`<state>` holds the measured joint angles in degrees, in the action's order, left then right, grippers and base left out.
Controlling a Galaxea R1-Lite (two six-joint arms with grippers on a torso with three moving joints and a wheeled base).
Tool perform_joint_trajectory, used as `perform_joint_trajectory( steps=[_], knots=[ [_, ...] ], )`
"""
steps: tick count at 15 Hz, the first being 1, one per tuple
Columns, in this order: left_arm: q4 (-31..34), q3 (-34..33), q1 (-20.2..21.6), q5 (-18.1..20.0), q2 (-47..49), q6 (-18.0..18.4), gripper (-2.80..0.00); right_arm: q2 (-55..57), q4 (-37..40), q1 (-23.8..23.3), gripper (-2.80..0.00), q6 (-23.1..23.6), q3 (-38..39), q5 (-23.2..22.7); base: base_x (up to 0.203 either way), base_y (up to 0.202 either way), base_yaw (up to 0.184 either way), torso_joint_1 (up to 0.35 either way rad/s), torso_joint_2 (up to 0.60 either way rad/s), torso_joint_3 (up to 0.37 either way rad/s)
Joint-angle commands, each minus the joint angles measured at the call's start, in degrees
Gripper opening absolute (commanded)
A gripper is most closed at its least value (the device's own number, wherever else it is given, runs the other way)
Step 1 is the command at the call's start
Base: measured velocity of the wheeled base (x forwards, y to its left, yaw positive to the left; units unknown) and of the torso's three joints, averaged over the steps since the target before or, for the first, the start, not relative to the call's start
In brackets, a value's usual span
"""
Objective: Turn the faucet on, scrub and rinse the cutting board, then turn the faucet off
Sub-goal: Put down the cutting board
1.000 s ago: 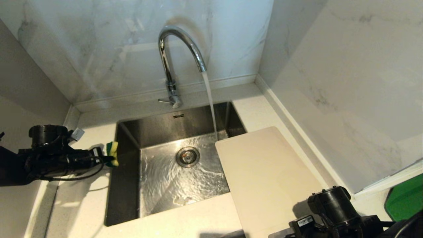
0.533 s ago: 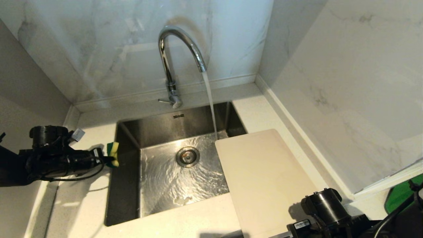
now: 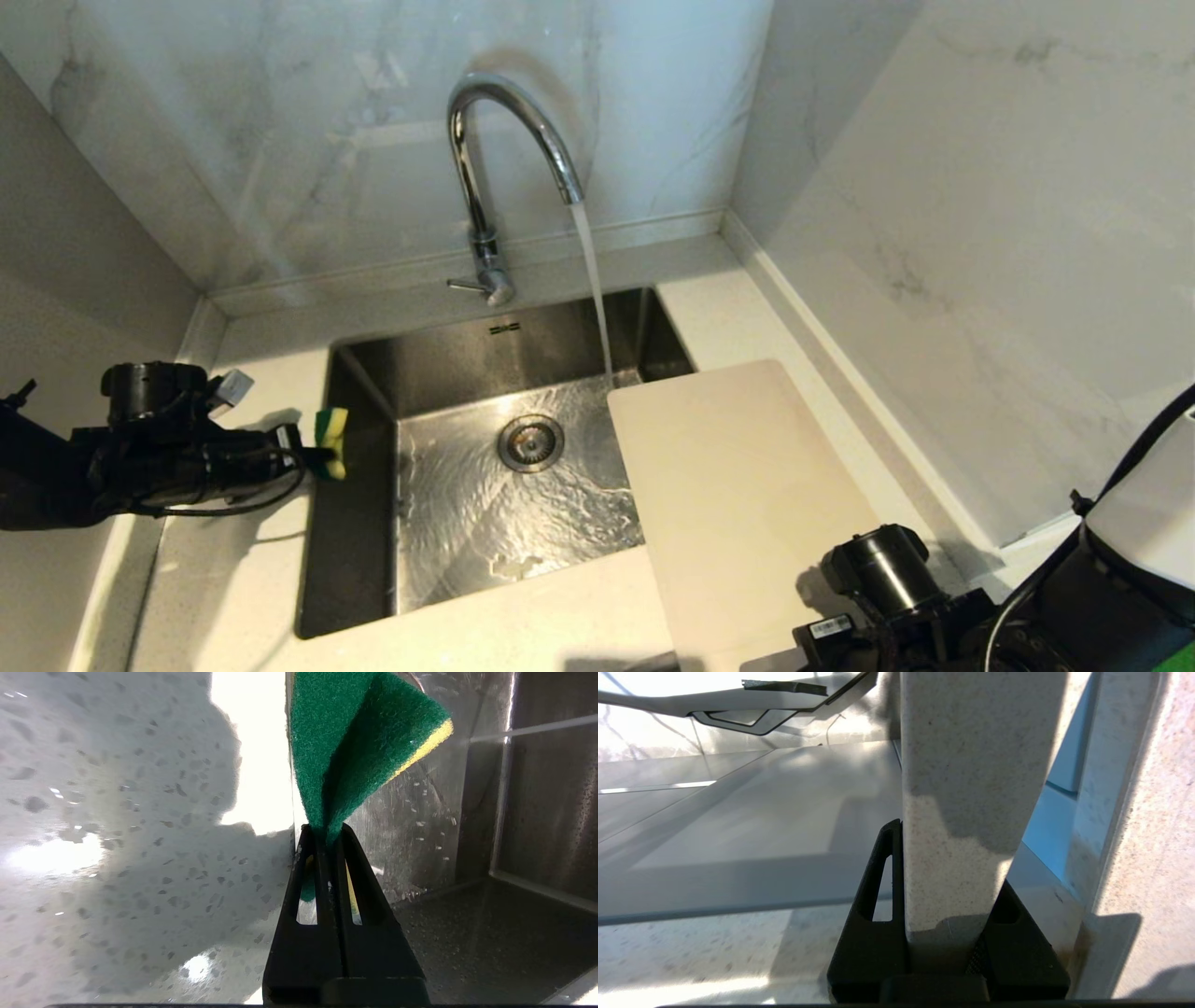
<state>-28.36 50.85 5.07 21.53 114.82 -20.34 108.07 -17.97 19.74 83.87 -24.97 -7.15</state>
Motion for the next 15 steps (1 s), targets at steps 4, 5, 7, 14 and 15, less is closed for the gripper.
perform_joint_trajectory(
  steps=[4,5,7,14,15],
  knots=[
    [0.0,0.2,0.0,0.0,1.1,-0.1,-2.8,2.8,-0.1,0.0,-2.8,0.5,-0.9,-0.1,0.0,0.0,0.0,0.0,0.0,0.0],
    [0.0,0.2,0.0,0.0,1.2,-0.1,-2.8,2.9,-0.1,0.0,-2.8,0.5,-1.0,-0.1,0.0,0.0,0.0,0.0,0.0,0.0],
    [0.0,0.2,0.0,0.0,1.2,-0.1,-2.8,3.5,-0.1,0.0,-2.8,0.5,-1.0,-0.1,0.0,0.0,0.0,0.0,0.0,0.0],
    [0.0,0.3,0.0,0.0,1.2,-0.1,-2.8,4.2,-0.4,0.0,0.0,0.5,-1.5,-0.1,0.0,0.0,0.0,0.0,0.0,0.0],
    [0.0,0.4,0.0,0.0,1.2,-0.1,-2.8,4.2,-0.4,0.0,0.0,0.5,-1.5,-0.1,0.0,0.0,0.0,0.0,0.0,0.0]
  ],
)
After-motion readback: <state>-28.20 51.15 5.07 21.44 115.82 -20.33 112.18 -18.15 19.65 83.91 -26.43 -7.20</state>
